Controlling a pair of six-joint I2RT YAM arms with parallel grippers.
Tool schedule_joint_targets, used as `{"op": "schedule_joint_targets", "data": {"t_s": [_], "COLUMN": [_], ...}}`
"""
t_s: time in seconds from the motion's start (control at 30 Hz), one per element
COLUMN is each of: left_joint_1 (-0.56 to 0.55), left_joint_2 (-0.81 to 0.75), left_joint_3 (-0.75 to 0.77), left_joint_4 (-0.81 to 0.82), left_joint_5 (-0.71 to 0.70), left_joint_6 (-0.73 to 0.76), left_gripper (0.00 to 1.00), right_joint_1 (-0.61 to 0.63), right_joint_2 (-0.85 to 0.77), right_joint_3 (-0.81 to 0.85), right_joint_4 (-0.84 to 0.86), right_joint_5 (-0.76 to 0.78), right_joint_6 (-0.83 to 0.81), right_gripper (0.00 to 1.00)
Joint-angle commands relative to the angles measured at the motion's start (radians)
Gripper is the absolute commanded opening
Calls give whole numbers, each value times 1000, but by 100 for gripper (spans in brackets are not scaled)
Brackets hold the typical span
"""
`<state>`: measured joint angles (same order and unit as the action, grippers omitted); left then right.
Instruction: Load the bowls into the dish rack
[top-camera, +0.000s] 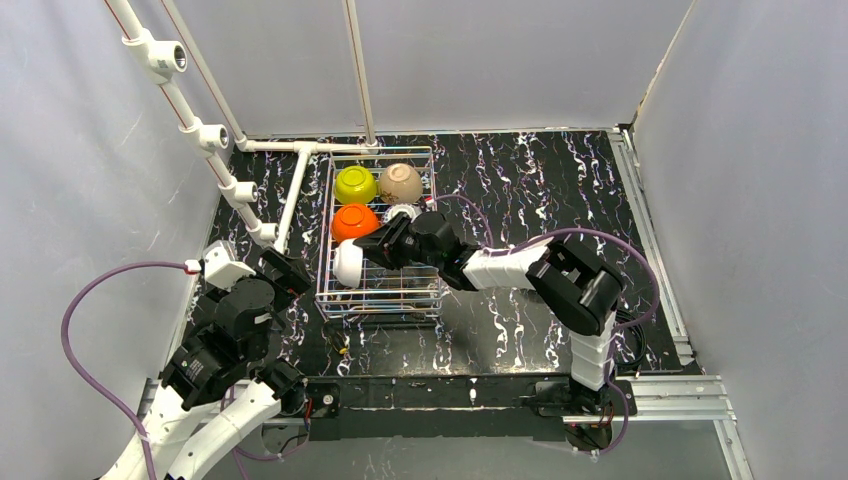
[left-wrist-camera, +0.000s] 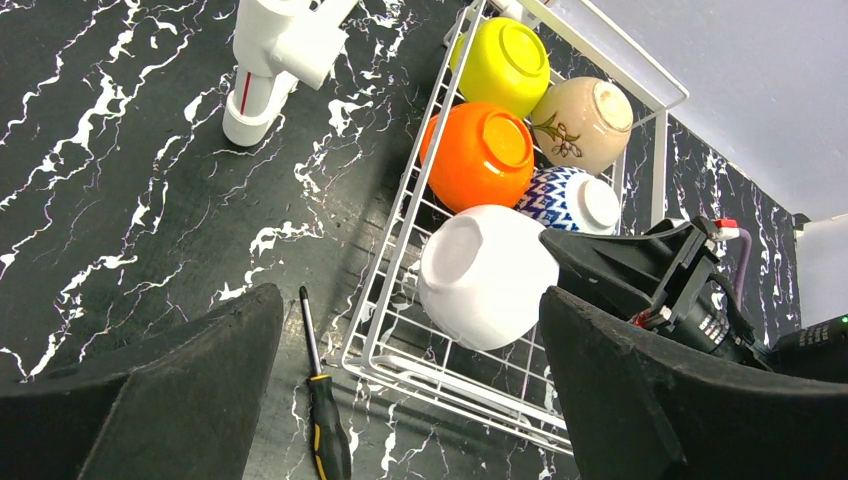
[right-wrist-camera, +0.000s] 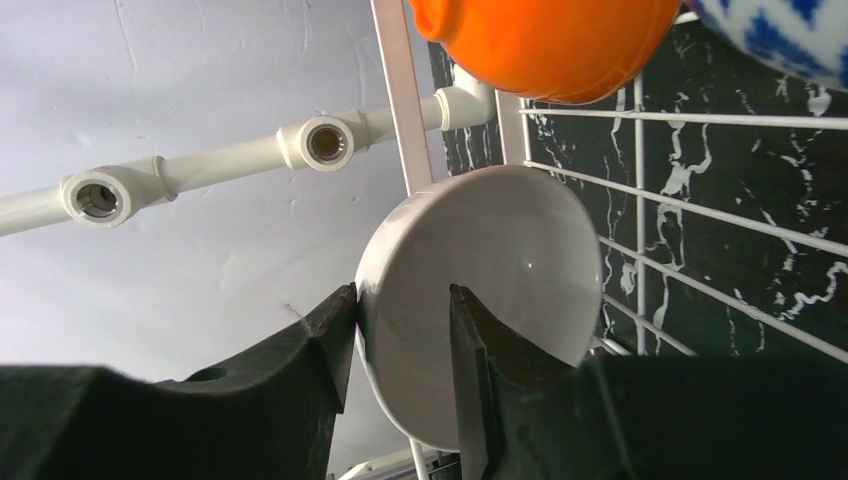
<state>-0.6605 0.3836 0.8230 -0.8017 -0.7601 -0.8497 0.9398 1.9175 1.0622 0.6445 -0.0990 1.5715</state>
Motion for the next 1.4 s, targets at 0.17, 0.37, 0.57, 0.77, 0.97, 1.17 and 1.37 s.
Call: {"op": "schedule_joint_targets", "data": {"t_s": [0.17,0.37,0.57,0.77,0.97,1.17,1.37], "left_joint_1": [-4,-4,-3,-4,-4,-4,-4], "left_joint_2": [10,3,14,19,24,13,10], "left_joint_3": [-9,-21,-15,-16,-13,-10,-7], "left_joint_4": [-5,6,2,4,4,-1,2], "left_joint_5": [-39,-35,-34,-30,-27,-40,-42], "left_joint_6": [-12,-15,-7,-12,-6,0,1], "left_gripper": [98,98,98,98,98,98,98], "right_joint_1": [-5,-9,-10,-11,-11,37,66], "right_joint_2": [-95,-86,-76,-92,-78,-175,-172], "right_joint_3": [-45,-56,-88,-105,-51,139,320], "right_joint_4": [-164,-70,15,15,-7,-432,-755], "right_joint_5": [93,81,73,80,43,221,353], "right_joint_6": [-113,-111,-62,-73,-166,-585,-1006], "right_gripper": [56,62,61,62,61,60,61]}}
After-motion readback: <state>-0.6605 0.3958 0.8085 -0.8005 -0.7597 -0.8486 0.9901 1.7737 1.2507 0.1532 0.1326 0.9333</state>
